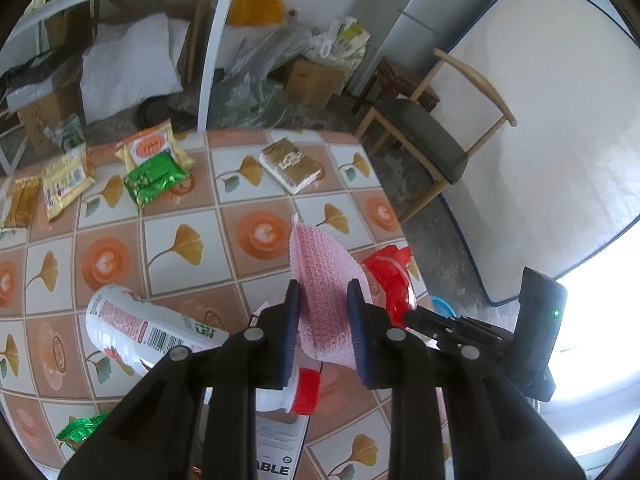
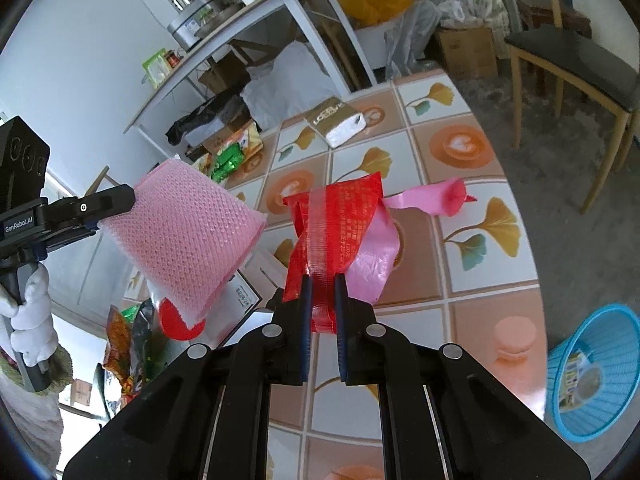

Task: Collect trash
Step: 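Carry the pink sponge and red mesh bag over the blue basket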

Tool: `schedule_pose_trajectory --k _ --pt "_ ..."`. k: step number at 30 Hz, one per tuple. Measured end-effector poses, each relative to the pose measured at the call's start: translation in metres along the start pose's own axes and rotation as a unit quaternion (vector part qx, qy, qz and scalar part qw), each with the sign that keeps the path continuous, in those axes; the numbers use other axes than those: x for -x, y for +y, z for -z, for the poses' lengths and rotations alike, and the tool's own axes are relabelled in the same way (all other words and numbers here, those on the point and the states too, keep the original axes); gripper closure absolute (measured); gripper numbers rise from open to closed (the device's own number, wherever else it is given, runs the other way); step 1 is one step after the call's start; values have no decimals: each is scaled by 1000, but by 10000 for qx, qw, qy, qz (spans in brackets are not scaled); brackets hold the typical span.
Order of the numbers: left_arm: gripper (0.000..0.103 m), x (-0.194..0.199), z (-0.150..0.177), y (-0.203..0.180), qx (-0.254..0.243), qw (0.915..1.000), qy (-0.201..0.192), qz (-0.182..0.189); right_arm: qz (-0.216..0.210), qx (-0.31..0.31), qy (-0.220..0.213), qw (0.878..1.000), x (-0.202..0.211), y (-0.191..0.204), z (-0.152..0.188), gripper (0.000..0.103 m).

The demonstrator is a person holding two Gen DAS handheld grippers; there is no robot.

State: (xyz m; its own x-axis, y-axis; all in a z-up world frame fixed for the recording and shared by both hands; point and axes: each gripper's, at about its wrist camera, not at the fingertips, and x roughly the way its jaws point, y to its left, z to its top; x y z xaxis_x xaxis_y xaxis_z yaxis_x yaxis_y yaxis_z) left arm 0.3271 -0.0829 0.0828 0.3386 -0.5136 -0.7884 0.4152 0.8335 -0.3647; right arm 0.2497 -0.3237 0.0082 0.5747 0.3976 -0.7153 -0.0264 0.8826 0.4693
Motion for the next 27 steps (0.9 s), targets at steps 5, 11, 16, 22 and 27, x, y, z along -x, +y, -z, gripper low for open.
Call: schedule_pose_trajectory --k 5,11,16,22,27 --pt "81 13 0 -11 -115 9997 -227 46 3 -12 -166 9999 20 -3 0 94" --pt "81 28 1 -27 -299 9986 -425 50 -8 -15 -378 9993 44 -7 2 94" --pt "81 36 5 -42 -465 9976 -520 50 -37 -108 -558 9984 65 -16 5 94" --pt "81 37 11 -68 -680 9961 -544 153 -43 -250 -770 9967 91 -32 16 94" --pt "81 31 19 -101 -942 9939 -507 268 -13 -509 -935 9943 113 -52 28 94"
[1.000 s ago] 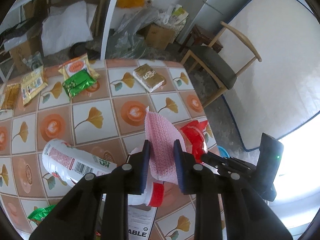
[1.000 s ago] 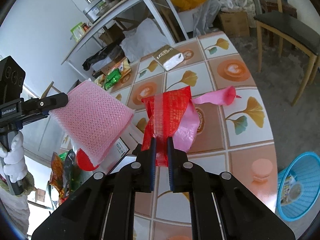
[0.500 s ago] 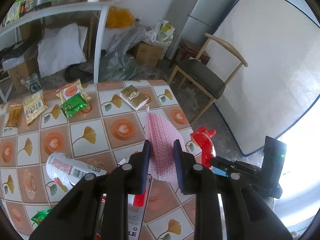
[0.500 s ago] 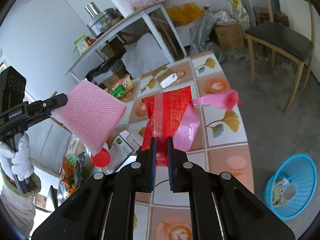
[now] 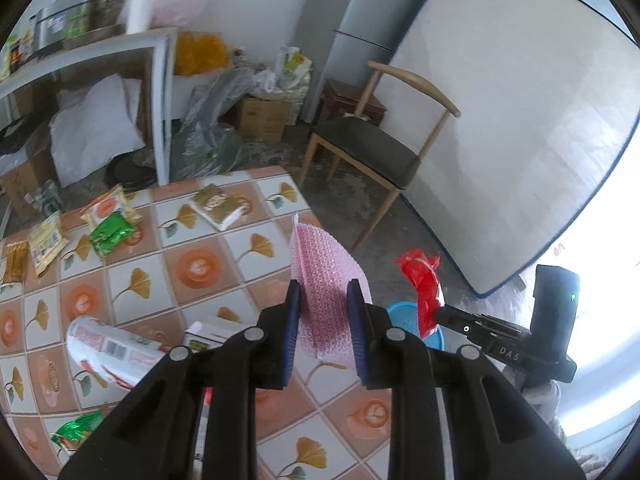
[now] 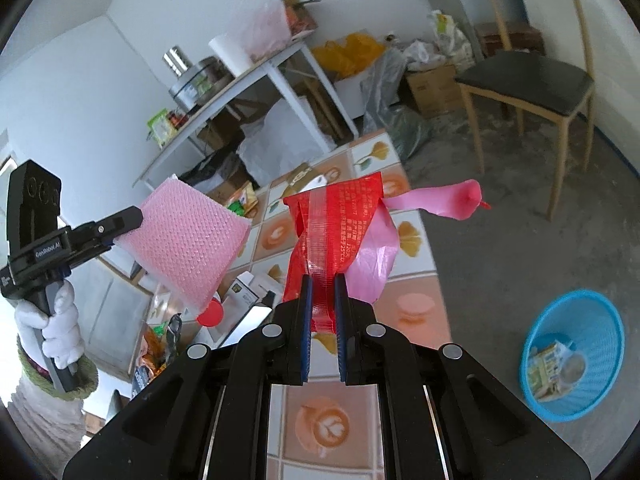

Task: Collect trash
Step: 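Carry the pink sponge and red mesh bag over the blue basket, then open both tools to drop the sponge and red bag into the basket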

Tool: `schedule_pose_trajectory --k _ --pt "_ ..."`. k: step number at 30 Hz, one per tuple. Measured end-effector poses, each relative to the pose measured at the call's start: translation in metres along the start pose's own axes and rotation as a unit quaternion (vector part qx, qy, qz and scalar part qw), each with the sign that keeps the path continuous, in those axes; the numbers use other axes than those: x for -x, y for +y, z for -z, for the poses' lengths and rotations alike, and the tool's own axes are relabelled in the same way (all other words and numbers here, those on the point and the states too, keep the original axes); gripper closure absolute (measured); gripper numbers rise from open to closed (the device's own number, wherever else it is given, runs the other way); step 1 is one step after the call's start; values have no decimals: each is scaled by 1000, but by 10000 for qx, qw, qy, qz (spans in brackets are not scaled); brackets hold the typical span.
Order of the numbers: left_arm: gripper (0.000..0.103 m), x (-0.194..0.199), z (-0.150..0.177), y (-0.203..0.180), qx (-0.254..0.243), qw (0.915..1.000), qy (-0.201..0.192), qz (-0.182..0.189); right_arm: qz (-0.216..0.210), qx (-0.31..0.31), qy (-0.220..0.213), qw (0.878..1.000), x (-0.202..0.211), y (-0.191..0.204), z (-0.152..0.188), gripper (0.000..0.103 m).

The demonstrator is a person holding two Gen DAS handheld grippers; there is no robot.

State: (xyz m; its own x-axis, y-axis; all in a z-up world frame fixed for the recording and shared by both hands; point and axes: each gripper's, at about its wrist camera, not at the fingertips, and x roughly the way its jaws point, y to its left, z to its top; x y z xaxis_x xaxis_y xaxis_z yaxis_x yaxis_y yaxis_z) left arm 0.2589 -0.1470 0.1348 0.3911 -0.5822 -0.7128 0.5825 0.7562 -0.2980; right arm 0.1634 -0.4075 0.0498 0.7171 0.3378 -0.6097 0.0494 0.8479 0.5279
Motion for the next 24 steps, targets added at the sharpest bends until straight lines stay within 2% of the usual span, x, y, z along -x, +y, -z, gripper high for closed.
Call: schedule_pose_trajectory --k 9,16,24 --pt "81 -40 10 -69 -339 9978 279 490 397 -636 -326 9967 56 -58 26 94" --pt "81 -106 26 -139 -743 9912 720 824 901 -1345 -440 9858 87 -120 58 94" --pt "81 -191 48 -193 -1004 9824 1339 833 1114 -2159 -255 9697 84 -187 96 94"
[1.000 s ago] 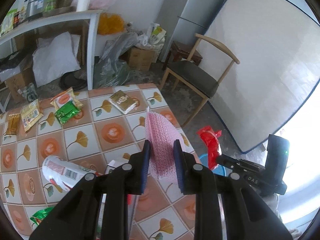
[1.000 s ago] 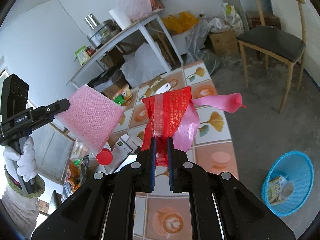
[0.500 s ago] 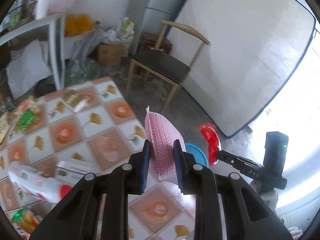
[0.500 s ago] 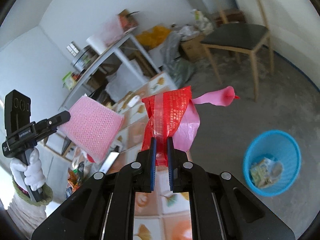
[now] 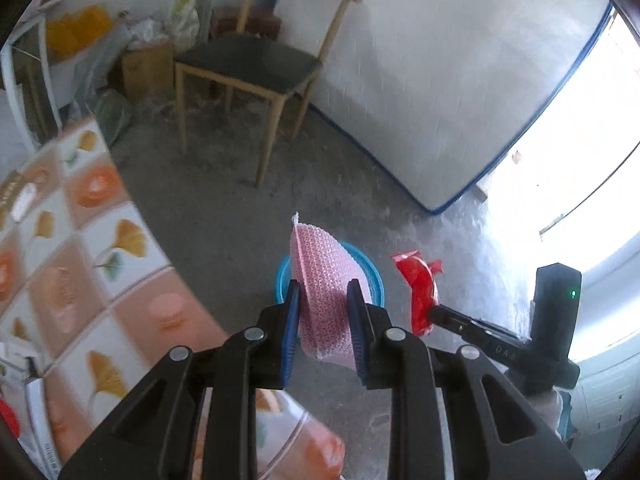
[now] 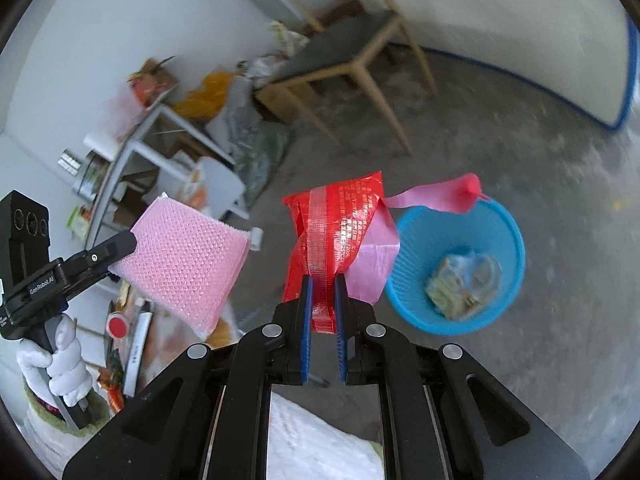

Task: Collect trash
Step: 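Open both tools to drop the sponge and red bag into the basket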

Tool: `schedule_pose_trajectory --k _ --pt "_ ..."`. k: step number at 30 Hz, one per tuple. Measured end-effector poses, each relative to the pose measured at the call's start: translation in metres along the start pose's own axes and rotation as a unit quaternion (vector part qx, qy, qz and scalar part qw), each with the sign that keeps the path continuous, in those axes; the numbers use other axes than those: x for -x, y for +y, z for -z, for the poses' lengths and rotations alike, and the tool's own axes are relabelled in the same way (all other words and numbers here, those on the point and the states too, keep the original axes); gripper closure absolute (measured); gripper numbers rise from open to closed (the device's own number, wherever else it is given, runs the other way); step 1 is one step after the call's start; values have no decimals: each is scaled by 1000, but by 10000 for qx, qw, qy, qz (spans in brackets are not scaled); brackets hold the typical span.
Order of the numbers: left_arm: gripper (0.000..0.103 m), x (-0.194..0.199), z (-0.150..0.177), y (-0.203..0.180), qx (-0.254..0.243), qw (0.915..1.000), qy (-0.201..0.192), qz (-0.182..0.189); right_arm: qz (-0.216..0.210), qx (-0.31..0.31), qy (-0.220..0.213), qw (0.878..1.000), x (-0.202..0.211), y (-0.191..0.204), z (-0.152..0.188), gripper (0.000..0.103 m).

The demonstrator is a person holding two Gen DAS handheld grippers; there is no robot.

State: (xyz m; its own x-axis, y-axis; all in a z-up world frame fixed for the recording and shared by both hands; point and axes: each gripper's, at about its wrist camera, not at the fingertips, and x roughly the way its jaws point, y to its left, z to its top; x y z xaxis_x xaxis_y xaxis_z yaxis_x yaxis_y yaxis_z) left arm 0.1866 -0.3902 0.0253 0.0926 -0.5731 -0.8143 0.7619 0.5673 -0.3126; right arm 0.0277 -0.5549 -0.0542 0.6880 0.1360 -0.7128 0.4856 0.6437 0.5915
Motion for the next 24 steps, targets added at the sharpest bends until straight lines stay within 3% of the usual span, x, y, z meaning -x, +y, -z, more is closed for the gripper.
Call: schedule_pose_trajectory --k 8,12,14,15,16,17,18,24 --pt "80 -94 -14 -19 -128 9974 657 -259 157 -590 385 9974 -42 -59 1 94" --pt "79 -125 -22 -30 -202 9961 771 -376 197 -823 460 9954 -64 -80 -9 93" --pt "77 -141 -26 -40 -241 9961 777 -337 252 -945 441 9942 -74 -90 -16 88" --pt "70 -150 -27 -43 -295 9958 805 -331 284 -977 408 9940 -82 -95 -20 84" --pt "64 -159 -29 -49 -339 9953 834 -342 346 -1016 399 9934 -89 -100 -25 70" --pt "52 -166 -30 -51 -354 9953 821 -375 390 -1096 391 9924 -93 -104 -26 62" --pt "47 -171 -31 -52 -359 9953 788 -428 411 -1220 382 9909 -99 -112 -27 55" --pt "45 -173 -26 -48 -251 9956 776 -462 488 -1595 537 9845 -112 -134 -16 55"
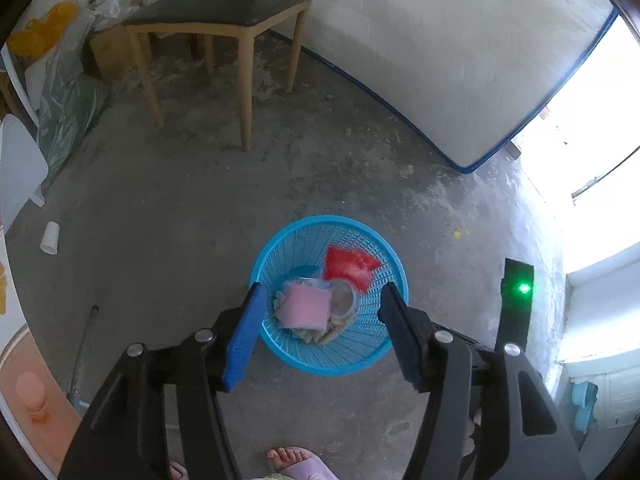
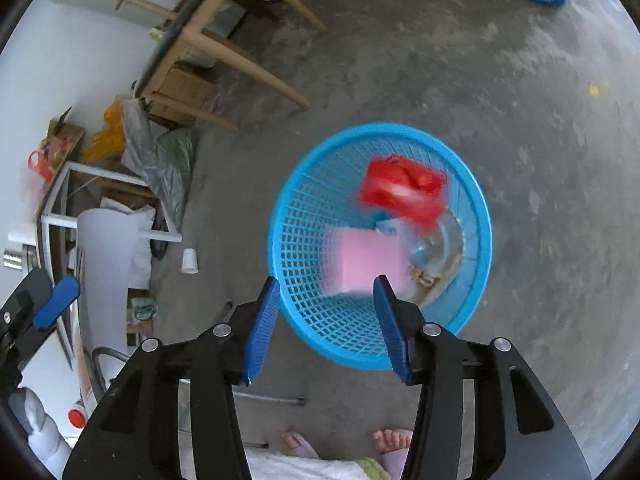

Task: Collect trash
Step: 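Open both tools to drop the sponge and red bag into the basket, then turn both tools back toward the table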

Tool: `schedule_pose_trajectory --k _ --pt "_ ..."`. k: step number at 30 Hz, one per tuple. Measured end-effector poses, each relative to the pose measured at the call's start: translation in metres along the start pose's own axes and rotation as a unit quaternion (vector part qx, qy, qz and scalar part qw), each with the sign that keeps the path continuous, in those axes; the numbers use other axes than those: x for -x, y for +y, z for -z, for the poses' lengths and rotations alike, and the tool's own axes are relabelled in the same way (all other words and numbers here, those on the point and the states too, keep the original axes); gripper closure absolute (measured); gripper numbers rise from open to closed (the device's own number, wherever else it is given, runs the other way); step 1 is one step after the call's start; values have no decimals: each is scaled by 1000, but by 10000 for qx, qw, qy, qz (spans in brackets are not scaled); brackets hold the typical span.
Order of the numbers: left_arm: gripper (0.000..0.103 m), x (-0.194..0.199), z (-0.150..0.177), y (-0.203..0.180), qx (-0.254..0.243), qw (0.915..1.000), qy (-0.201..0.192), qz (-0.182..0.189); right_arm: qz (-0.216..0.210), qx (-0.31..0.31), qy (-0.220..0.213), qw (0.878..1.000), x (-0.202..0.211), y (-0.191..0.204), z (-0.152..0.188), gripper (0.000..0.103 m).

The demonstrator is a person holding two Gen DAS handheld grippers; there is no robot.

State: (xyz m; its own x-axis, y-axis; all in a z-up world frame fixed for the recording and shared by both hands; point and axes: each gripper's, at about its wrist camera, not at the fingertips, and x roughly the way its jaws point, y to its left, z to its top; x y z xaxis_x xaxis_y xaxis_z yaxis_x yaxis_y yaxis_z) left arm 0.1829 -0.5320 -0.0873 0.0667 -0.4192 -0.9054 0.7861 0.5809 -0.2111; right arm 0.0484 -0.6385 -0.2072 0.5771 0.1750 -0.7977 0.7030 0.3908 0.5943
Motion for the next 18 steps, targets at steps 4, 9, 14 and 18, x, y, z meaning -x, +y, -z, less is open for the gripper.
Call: schedule_pose_trajectory --k 4,9,14,18 --pt "45 13 2 10 52 9999 -96 -46 14 76 64 9999 4 0 10 54" --pt "45 42 9 25 273 9992 -294 10 -54 45 -81 9999 19 0 14 54" --pt "45 103 30 34 473 9934 -1031 162 -127 248 -218 9994 46 11 31 52" --pt "45 148 55 39 592 9870 -1476 234 -170 291 -248 9991 62 17 46 47"
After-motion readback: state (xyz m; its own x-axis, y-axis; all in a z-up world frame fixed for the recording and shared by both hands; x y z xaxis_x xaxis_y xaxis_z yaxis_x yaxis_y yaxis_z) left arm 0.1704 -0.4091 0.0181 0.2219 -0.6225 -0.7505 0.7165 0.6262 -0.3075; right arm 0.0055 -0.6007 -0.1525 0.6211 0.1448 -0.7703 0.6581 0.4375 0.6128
